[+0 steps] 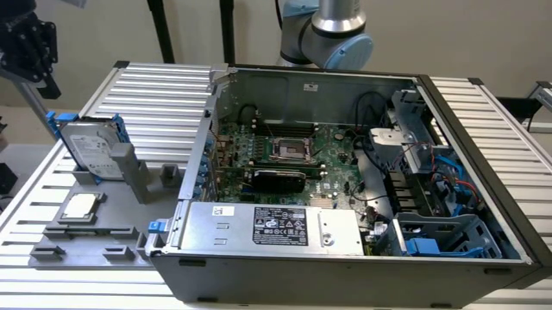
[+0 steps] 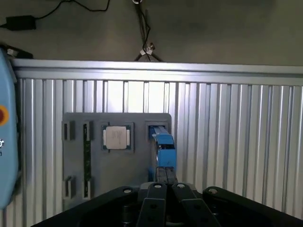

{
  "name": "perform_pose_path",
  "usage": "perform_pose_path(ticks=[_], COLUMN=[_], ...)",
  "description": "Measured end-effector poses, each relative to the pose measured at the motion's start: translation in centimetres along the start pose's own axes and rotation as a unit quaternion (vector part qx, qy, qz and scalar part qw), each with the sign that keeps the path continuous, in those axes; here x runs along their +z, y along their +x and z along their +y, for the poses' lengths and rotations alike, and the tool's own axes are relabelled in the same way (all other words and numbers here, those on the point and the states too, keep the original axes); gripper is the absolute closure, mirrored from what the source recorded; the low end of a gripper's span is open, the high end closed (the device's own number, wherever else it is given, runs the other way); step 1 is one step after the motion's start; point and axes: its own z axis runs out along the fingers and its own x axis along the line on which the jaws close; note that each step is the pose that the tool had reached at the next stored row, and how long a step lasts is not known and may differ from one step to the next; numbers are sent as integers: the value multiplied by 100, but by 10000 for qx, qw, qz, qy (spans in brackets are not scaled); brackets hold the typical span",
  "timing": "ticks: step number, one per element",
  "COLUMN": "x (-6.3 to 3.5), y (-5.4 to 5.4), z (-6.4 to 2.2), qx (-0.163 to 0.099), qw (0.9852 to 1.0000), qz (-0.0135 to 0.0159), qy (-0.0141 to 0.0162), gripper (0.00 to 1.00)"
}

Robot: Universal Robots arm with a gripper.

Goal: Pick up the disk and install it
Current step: 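Pick up the disk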

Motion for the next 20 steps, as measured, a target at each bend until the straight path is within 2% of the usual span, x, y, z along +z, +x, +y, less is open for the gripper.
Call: perform_pose_path(ticks=[10, 12, 13, 14, 15, 16, 19, 20], x=[1, 7, 13, 24, 40, 58, 114, 132], y=[-28, -29, -29, -29, -29, -29, -29, -30], z=[-2, -3, -3, -3, -3, -4, -6, -7], qx=[-268, -268, -268, -268, -267, -267, -264, -262], qw=[9996, 9996, 9996, 9996, 9996, 9996, 9997, 9997], qz=[7, 7, 7, 7, 7, 7, 7, 7], qy=[1, 1, 1, 1, 0, 1, 1, 1], gripper=[88, 76, 76, 64, 64, 58, 53, 46])
